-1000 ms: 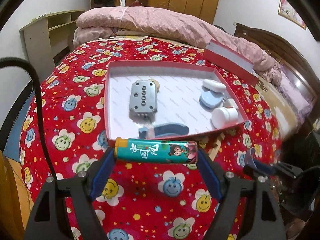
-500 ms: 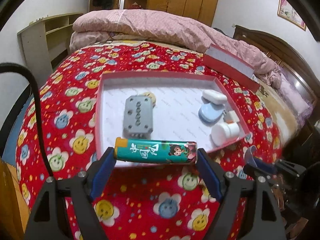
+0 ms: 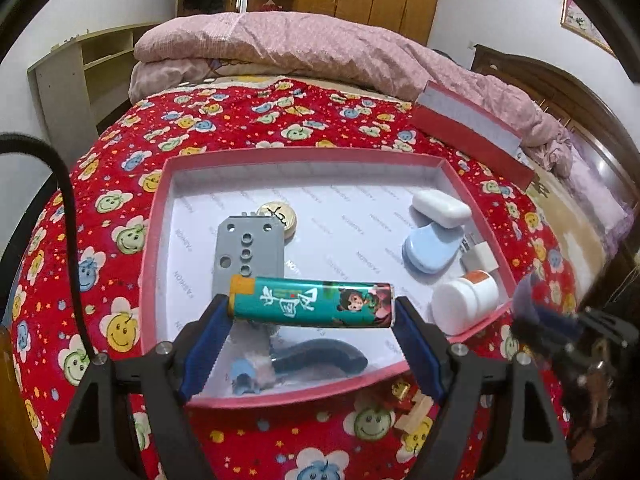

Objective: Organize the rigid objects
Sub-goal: 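Carry the lighter into the tray with the left tool while the right tool carries the clip there, open both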

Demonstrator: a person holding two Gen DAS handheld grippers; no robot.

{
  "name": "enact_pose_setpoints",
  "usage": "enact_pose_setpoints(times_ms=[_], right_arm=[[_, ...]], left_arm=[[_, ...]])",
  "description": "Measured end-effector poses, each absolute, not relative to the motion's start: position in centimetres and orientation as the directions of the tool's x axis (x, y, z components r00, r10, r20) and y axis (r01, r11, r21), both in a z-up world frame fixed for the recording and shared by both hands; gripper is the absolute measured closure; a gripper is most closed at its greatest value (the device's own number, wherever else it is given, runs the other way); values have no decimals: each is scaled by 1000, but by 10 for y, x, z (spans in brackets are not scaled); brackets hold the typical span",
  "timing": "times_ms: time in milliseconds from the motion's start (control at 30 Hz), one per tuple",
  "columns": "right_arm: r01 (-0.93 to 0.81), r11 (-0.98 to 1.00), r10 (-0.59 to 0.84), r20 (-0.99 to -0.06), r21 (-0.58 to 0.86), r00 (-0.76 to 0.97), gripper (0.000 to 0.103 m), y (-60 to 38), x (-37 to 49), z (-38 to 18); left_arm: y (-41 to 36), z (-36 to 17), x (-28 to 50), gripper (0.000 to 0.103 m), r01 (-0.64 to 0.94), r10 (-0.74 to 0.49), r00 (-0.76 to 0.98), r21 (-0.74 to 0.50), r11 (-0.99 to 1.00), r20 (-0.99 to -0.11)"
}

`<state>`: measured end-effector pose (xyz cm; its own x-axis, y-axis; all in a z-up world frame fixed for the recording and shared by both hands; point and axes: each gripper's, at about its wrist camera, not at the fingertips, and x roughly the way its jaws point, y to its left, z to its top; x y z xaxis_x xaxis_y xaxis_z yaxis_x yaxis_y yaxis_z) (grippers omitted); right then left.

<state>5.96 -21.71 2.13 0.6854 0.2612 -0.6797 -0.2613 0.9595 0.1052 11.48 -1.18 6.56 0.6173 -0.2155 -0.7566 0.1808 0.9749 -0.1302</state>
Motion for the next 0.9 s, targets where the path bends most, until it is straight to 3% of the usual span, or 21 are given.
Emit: enact_pose_setpoints(times_ms=[900], right_arm=[[-300,948,277,-749,109,602,84,-204,169,44]], left_arm=[[-20,57,132,19,158,-150,632,-62,985,-761]])
